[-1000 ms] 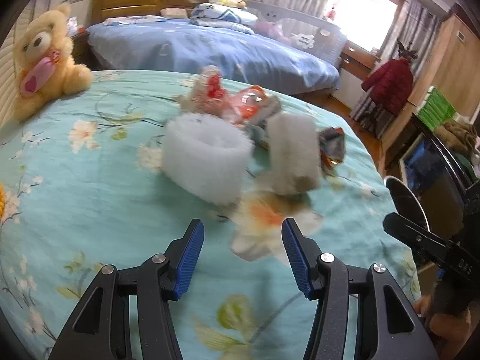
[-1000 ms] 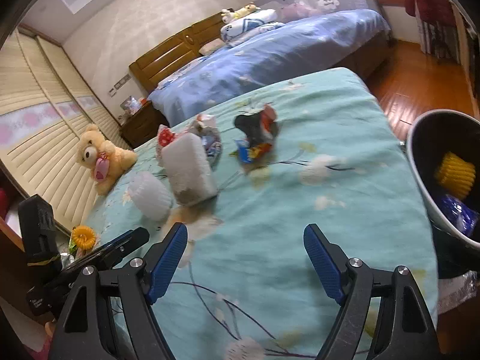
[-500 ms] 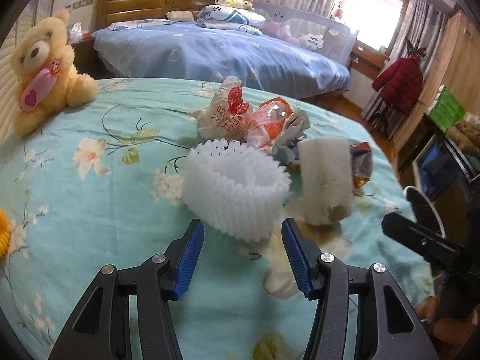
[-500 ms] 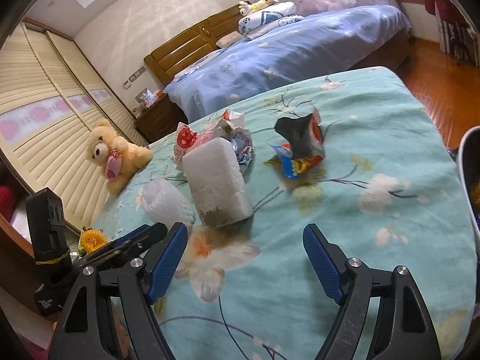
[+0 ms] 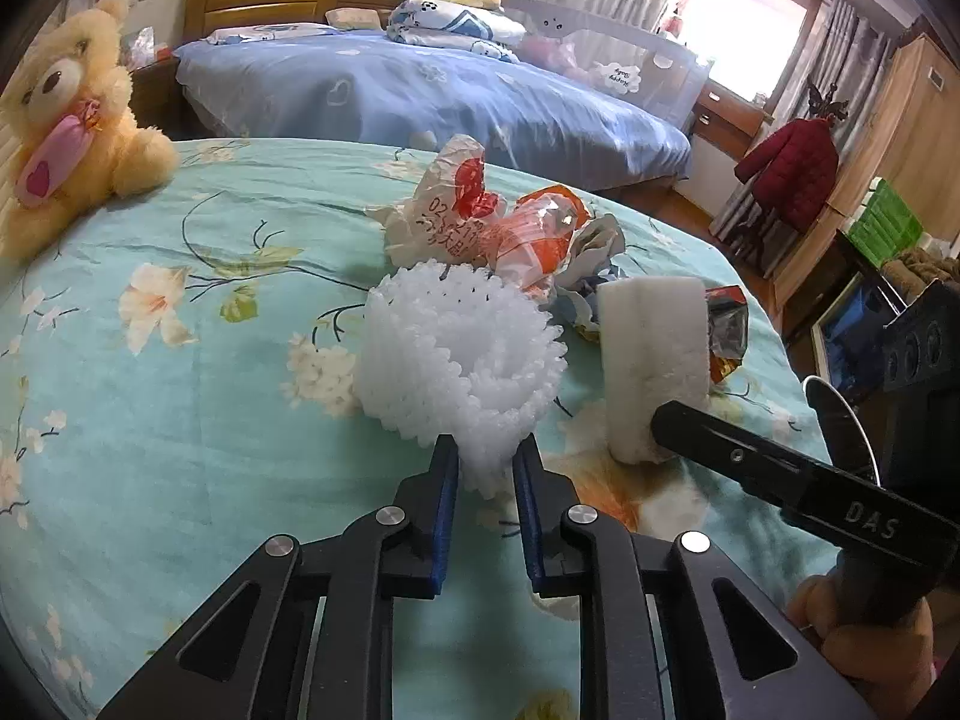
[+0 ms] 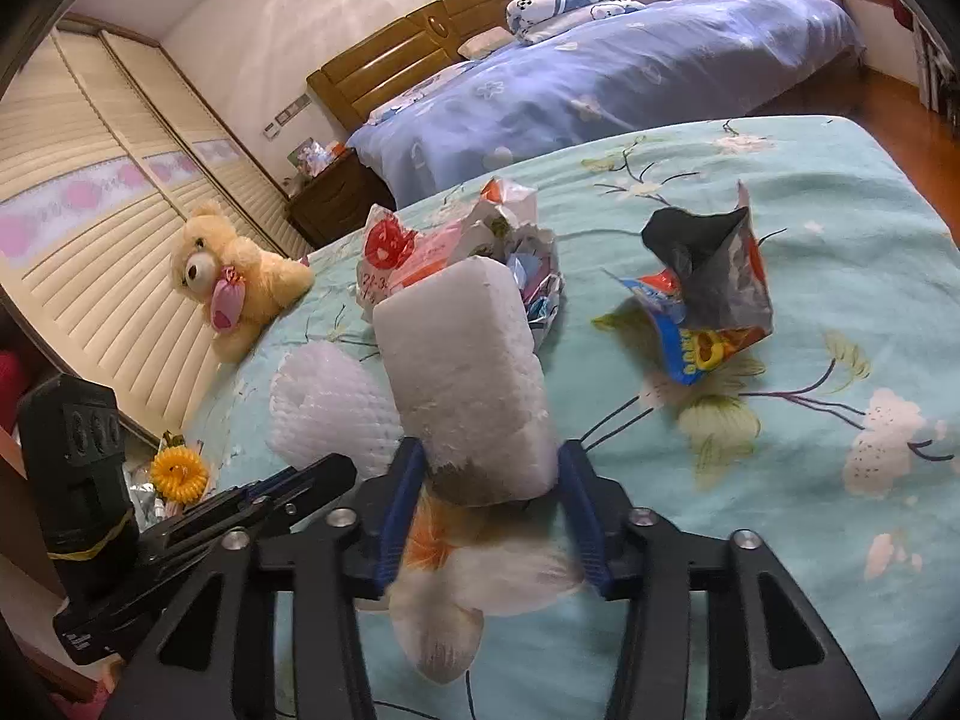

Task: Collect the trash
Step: 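Grasp the white foam net with the left tool while the right tool grasps the white foam block, then carry the white foam net and foam block over the bin with both tools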

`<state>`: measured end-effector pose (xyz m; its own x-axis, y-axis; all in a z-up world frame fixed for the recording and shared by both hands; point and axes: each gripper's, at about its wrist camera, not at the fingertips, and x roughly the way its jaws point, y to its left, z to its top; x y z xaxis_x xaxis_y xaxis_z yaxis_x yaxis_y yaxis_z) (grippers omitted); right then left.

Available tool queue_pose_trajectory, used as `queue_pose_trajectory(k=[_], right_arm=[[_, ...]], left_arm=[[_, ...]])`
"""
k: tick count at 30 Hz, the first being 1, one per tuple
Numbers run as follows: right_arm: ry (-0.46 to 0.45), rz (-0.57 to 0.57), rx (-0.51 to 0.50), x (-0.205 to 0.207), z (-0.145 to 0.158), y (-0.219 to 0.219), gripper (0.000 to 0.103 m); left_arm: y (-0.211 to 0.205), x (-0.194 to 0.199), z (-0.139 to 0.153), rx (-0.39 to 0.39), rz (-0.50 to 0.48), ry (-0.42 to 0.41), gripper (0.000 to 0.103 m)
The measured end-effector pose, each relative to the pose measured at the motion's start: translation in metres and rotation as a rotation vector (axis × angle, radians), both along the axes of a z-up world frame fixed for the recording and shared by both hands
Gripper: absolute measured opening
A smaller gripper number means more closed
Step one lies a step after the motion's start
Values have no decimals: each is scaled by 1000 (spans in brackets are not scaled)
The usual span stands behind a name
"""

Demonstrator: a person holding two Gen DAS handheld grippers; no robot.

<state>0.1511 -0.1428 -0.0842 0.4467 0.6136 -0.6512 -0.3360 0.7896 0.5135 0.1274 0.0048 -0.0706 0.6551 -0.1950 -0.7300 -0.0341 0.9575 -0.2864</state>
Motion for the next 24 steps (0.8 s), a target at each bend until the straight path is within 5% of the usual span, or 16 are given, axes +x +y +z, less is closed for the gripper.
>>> queue_pose_trajectory(k=[6, 24], right_arm=[[-16, -16, -3, -10, 7, -11, 20], [-50, -165, -9, -59, 20, -82, 18]], left_arm=[[-4, -9, 7, -9, -15, -23, 16], [-49, -28, 18, -27, -155, -53, 16]])
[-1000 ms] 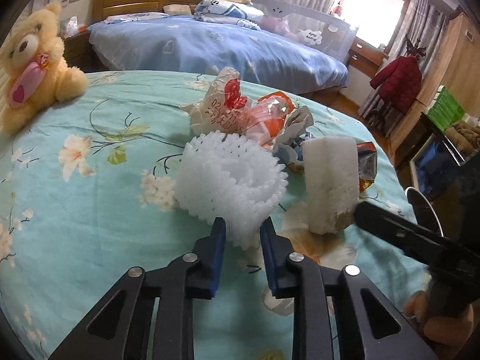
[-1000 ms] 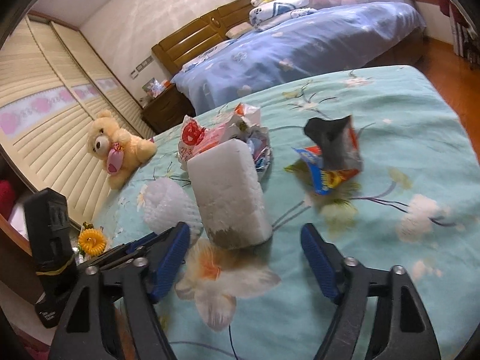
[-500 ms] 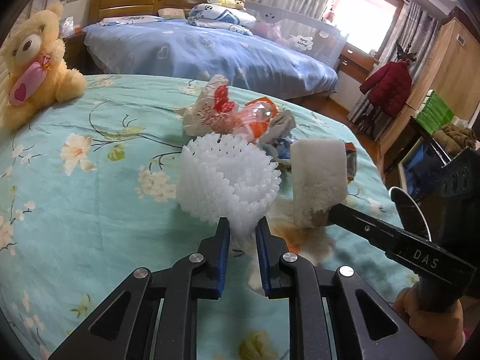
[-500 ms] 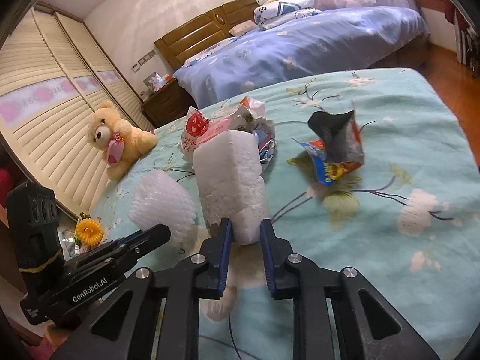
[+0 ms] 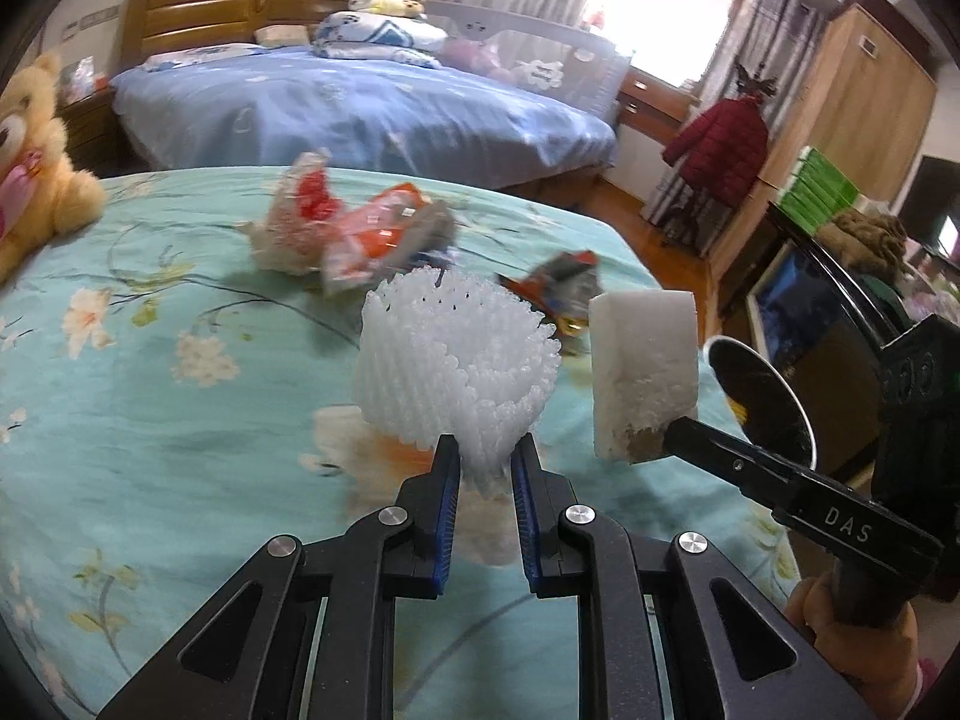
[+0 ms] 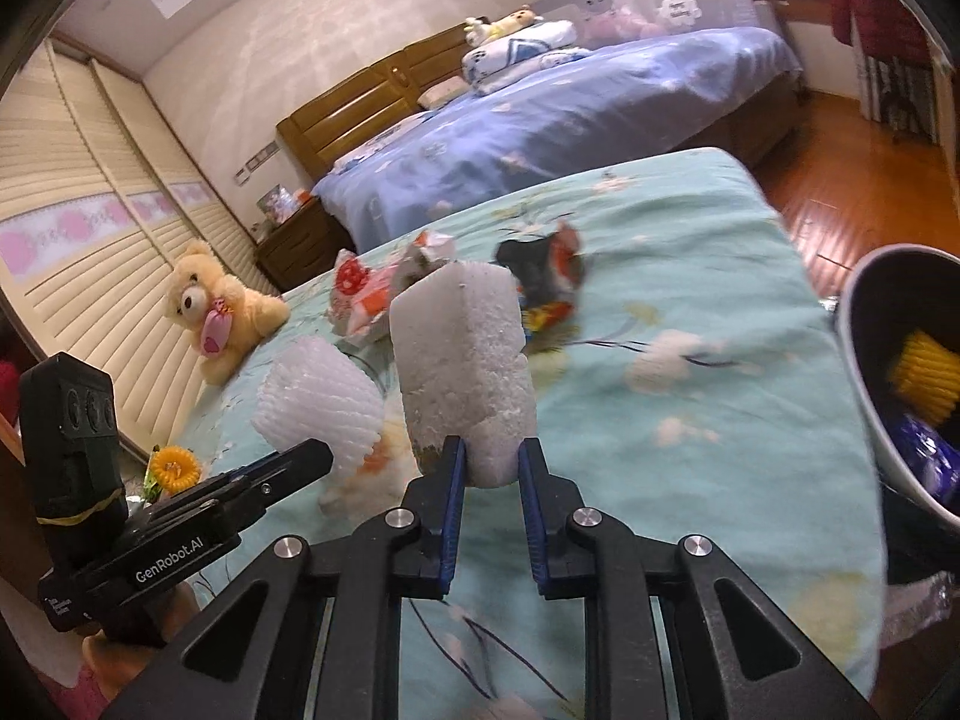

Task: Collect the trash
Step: 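Carry the white foam net and foam block over the bin with both tools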

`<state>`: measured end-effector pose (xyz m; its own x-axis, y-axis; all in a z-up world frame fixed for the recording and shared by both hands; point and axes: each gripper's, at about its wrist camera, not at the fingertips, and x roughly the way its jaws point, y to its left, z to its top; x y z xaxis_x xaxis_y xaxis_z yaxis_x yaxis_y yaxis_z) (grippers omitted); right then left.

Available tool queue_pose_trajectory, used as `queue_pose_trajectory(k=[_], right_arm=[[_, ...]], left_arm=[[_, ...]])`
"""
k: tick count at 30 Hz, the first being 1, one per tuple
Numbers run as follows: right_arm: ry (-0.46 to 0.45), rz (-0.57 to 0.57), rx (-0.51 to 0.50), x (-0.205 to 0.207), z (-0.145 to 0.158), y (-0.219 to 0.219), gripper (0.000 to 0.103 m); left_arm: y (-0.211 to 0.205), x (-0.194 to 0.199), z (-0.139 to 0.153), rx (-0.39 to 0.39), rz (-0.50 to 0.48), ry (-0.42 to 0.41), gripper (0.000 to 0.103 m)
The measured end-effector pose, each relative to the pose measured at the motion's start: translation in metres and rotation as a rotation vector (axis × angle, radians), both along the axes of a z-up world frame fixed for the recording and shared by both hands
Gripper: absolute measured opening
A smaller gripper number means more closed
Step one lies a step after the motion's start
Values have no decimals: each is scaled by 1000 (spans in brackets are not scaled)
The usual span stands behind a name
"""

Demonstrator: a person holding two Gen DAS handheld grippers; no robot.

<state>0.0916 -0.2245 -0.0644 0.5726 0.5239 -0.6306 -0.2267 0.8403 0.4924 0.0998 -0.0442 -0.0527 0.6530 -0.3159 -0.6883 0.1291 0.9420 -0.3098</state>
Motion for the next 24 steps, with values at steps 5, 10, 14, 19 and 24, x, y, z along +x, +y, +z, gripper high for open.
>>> queue_pose_trajectory(k=[5, 10, 14, 19, 24], right_arm=[[-5, -49, -4, -11, 1, -23, 18], [-9, -91, 5, -20, 3, -45, 18], [-7, -122, 9, -26, 1, -63, 18], [-4, -155, 11, -33, 0, -81, 18], [-4, -187, 18, -37, 0, -96, 18]], left_arm=[[-19, 1, 0, 4, -46, -1, 16], [-38, 5, 3, 13, -101, -5, 16], [-53, 7, 2, 20, -140, -6, 16], [-77, 9, 3, 32, -181, -9, 16], [-97, 11, 5, 34, -211, -10, 16]])
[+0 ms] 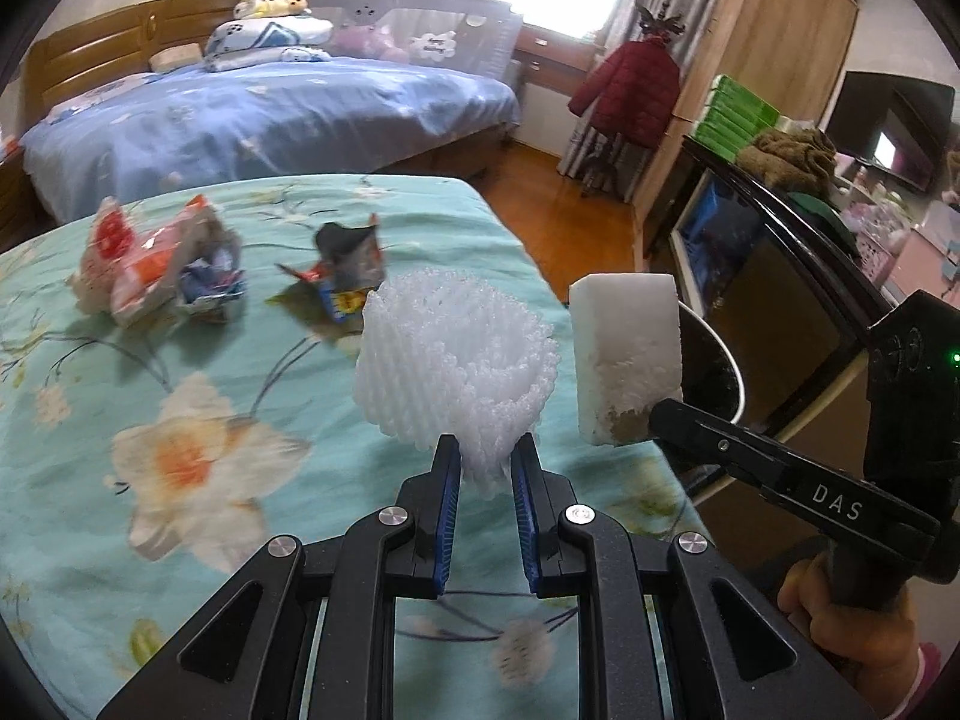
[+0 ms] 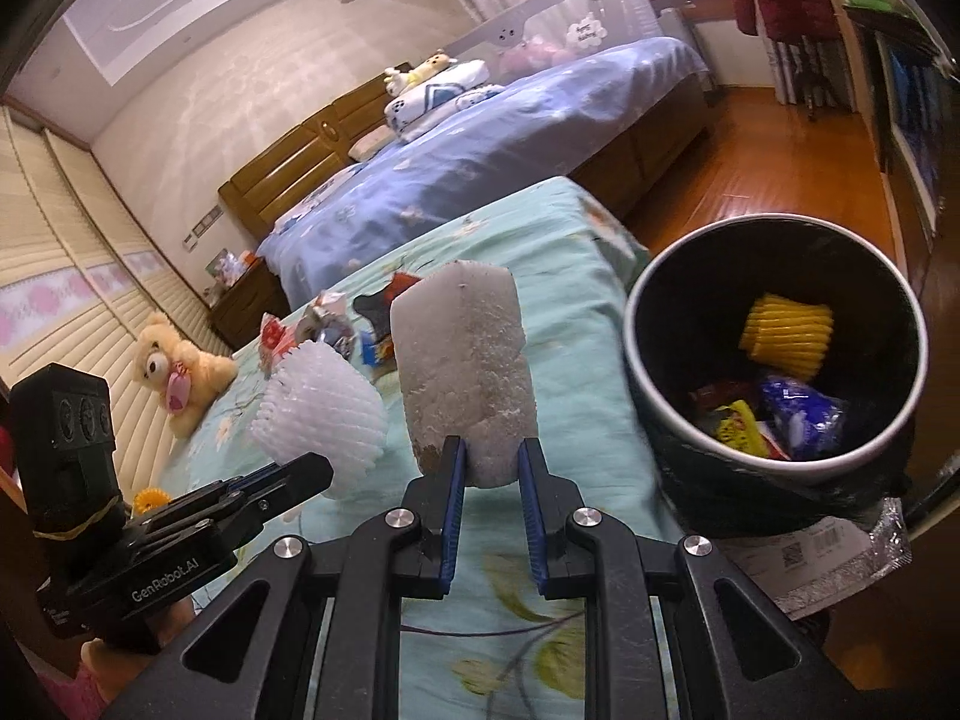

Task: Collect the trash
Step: 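Carry the white foam net and foam block over the bin with both tools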

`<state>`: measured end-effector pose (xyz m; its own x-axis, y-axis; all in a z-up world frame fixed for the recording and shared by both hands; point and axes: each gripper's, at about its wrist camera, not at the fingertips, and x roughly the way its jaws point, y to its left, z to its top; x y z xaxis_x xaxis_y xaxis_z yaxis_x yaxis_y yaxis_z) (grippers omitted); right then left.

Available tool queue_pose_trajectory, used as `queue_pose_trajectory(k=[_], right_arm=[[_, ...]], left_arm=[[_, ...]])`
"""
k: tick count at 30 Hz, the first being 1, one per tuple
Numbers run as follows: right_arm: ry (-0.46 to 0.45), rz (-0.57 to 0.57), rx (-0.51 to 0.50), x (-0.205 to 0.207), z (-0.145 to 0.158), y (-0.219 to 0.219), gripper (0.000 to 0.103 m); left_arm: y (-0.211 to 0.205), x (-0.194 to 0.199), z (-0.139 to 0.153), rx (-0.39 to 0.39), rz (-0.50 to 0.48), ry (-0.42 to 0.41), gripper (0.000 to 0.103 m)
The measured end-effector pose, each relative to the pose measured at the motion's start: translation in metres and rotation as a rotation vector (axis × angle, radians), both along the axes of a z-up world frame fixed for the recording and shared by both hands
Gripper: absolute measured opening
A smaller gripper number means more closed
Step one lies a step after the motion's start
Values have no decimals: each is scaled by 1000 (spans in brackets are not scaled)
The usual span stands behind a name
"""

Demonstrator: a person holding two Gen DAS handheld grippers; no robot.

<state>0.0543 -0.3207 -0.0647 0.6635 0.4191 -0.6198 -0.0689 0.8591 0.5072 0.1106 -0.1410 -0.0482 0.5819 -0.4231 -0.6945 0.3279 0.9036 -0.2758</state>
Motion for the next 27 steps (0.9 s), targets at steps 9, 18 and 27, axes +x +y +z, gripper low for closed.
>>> queue_pose_trajectory(k=[9, 18, 27], right_arm=[[-3, -56, -1, -6, -1, -27, 18], [-2, -102, -5, -10, -1, -48, 18], [12, -160, -16, -11, -3, -74, 18]], left_arm=[[-30, 8, 0, 10, -52, -5, 16], [-60, 11, -1, 23, -98, -14, 16], [-88, 24, -1, 35, -151, -23, 16]])
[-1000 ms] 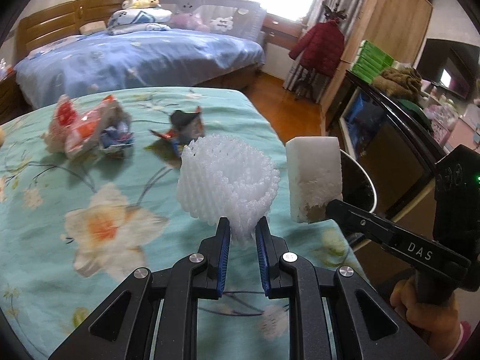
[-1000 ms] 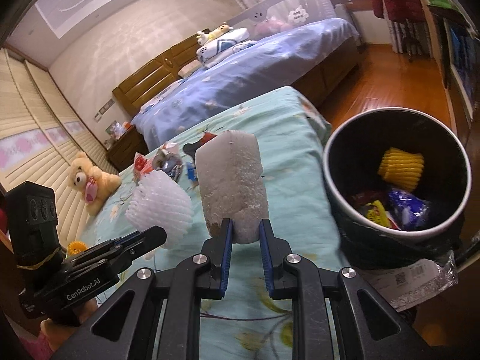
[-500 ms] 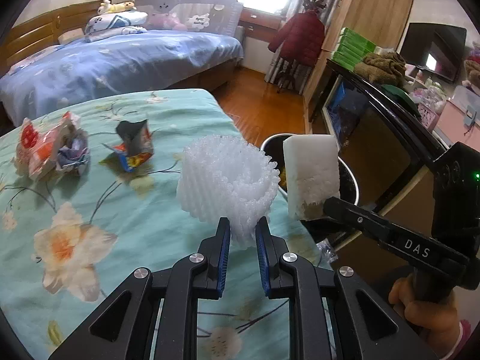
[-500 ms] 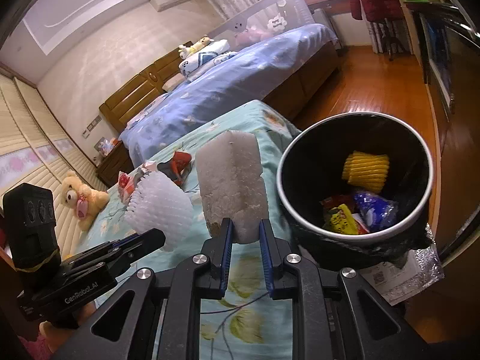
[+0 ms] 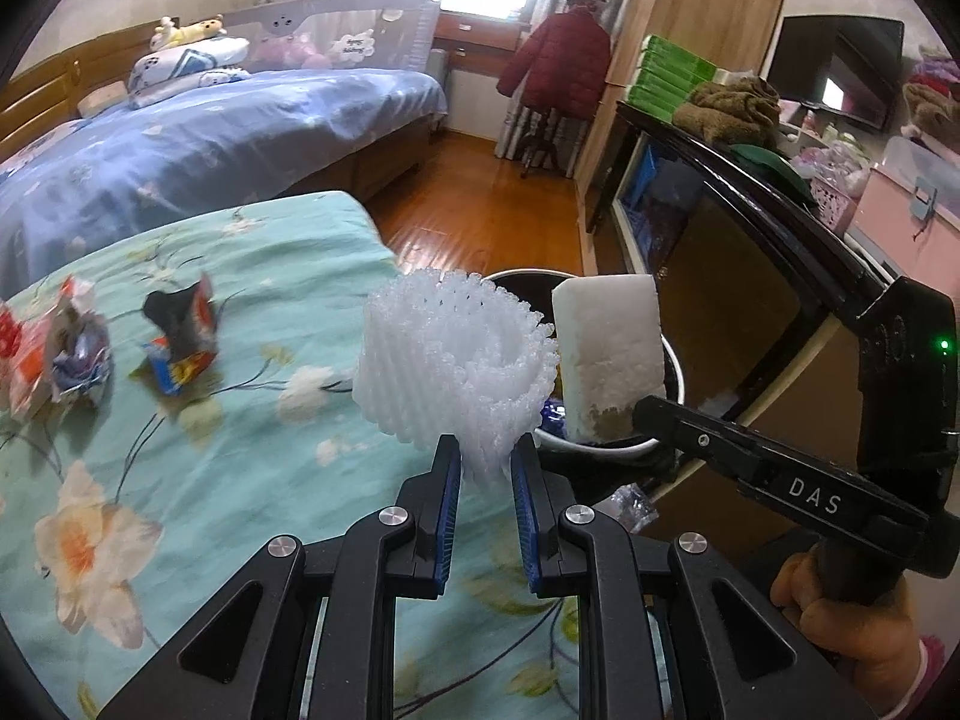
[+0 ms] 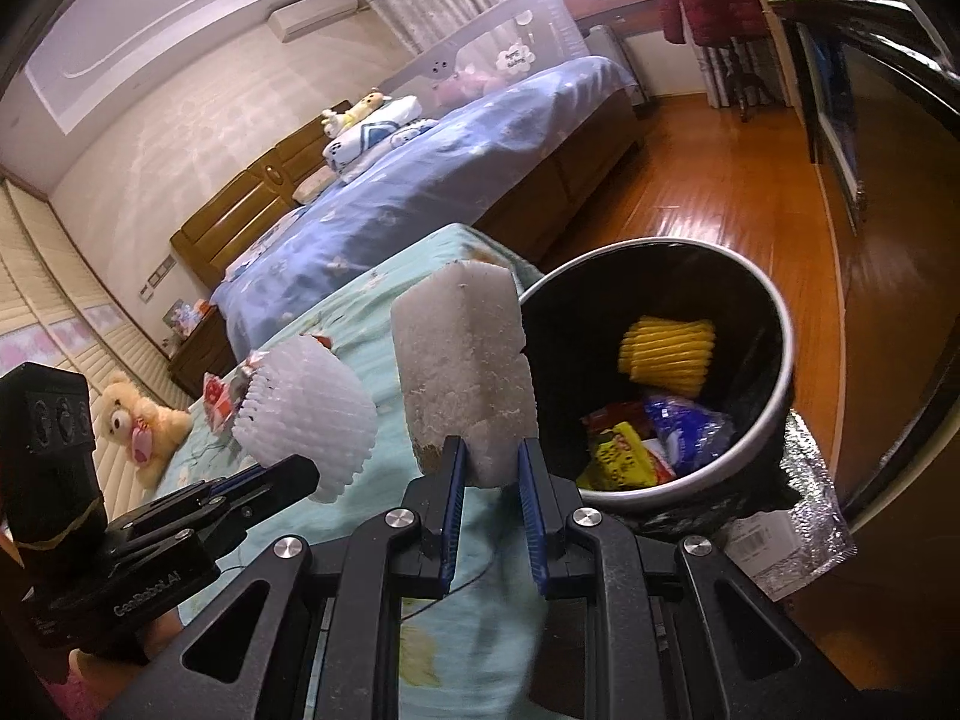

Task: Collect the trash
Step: 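Carry the white foam net and foam block over the bin with both tools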

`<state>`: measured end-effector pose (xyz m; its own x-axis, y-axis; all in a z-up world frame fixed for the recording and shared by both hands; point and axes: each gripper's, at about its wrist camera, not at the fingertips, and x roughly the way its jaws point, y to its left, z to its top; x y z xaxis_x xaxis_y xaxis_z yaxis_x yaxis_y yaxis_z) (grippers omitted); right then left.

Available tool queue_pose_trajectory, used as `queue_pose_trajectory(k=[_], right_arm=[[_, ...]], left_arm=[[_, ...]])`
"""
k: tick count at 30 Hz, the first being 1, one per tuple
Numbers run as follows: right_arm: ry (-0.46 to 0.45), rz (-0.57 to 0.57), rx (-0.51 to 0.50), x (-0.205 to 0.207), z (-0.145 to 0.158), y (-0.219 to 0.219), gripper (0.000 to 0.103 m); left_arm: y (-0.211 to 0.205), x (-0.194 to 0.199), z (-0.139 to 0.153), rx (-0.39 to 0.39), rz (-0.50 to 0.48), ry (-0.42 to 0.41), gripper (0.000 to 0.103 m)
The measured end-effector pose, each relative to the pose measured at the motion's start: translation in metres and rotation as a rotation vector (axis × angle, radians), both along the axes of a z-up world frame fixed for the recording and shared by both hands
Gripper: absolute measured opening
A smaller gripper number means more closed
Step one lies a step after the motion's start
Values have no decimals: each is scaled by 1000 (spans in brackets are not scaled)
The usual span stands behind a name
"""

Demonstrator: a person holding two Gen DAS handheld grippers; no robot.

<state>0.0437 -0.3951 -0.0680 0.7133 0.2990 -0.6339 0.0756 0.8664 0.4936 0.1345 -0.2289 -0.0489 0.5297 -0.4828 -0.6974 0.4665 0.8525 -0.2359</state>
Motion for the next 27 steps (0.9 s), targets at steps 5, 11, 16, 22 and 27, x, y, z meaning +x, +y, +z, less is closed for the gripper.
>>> queue_pose_trajectory(k=[5, 11, 16, 22, 27], right_arm=[[18, -30, 3, 2, -4, -15, 18], [34, -58, 6, 6, -9, -28, 18], [50, -74, 7, 12, -12, -36, 18], [56, -94, -7, 18, -13, -44, 18], [62, -106, -7, 24, -16, -50, 18]], left_arm=[[-16, 7, -1, 11, -25, -4, 16], [-29, 20, -5, 13, -32, 8, 16], [-42, 33, -7, 22, -36, 9, 16], [-56, 45, -14, 30, -42, 22, 16], [-67, 55, -19, 37, -44, 33, 16]])
